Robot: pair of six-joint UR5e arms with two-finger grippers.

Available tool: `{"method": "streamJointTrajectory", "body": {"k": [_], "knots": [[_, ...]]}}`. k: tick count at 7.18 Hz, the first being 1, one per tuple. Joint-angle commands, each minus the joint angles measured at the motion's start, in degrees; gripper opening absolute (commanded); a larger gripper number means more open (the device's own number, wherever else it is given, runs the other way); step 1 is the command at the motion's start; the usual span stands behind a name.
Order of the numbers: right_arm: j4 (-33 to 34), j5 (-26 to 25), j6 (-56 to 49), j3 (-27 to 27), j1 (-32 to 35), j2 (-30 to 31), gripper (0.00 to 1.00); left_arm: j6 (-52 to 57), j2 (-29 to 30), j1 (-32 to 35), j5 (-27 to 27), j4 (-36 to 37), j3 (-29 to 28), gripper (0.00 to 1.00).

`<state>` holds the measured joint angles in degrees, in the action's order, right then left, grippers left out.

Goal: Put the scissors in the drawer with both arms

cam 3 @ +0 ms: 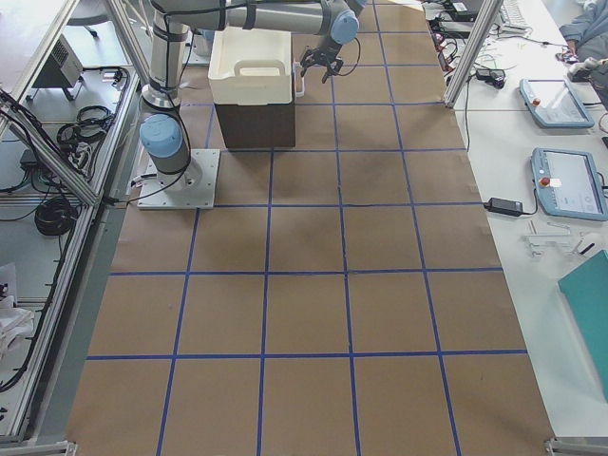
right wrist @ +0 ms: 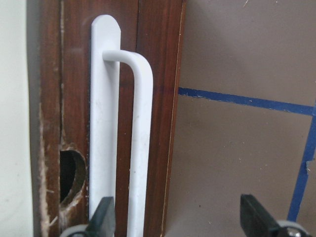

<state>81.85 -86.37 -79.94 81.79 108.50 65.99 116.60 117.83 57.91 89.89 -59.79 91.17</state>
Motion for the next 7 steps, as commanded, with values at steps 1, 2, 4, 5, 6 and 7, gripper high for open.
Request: {"method": "streamJointTrajectory", "body": {"k": [1,2,4,5,6,7], "knots": [[1.29,0.07,0.05,1.26,-0.04,0.01,0.89,2.58,3.54,-0.17,-0.24,3.09,-0.29,1.0],[1.38,0.07,-0.04,1.35,-0.04,0.01,0.89,3.19,4.51,-0.17,-0.59,3.1,-0.72,1.0],[1.47,0.07,-0.13,1.79,0.05,-0.07,0.84,4.6,6.35,-0.08,-3.31,3.19,-2.04,1.0],[1.38,-0.02,-0.21,2.23,0.05,0.01,0.84,4.51,7.32,-0.17,-3.23,4.15,-2.39,1.0],[1.38,-0.02,-0.04,2.23,0.05,0.01,0.83,4.86,8.37,-0.08,-3.41,6.68,-2.4,1.0],[1.38,0.07,-0.04,2.23,-0.04,0.01,0.83,4.87,9.17,-0.17,-3.32,6.79,-2.4,0.97]]}}
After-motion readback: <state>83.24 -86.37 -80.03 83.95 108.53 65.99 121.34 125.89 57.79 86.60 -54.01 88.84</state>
